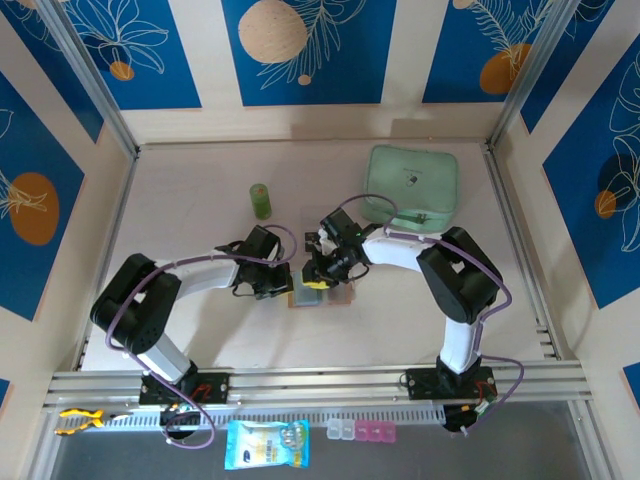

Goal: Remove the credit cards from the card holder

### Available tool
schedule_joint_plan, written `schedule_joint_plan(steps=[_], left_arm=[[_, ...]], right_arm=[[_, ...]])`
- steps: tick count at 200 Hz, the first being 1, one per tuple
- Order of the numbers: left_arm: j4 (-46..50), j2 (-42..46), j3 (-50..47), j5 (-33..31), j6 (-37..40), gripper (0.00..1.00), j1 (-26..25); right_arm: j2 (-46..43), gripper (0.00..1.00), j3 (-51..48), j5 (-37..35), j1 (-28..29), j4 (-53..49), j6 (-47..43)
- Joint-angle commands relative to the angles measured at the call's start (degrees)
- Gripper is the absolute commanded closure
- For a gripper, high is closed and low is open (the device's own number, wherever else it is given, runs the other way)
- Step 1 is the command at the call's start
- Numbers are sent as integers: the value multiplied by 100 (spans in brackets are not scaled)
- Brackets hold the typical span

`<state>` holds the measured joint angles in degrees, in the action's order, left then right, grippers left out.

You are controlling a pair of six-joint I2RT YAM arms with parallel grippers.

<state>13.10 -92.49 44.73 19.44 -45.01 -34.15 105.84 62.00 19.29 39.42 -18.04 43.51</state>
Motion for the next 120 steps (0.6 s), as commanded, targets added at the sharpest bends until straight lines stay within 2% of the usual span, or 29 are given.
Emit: schedule_joint_plan(steps=[1, 120], left_arm=[[191, -84, 3, -80, 81, 96, -45], [230, -94, -1, -134, 115, 96, -47]], right_arm=[[66, 71, 56, -72, 57, -243, -70], [-17, 72, 111, -471, 57, -654, -252]])
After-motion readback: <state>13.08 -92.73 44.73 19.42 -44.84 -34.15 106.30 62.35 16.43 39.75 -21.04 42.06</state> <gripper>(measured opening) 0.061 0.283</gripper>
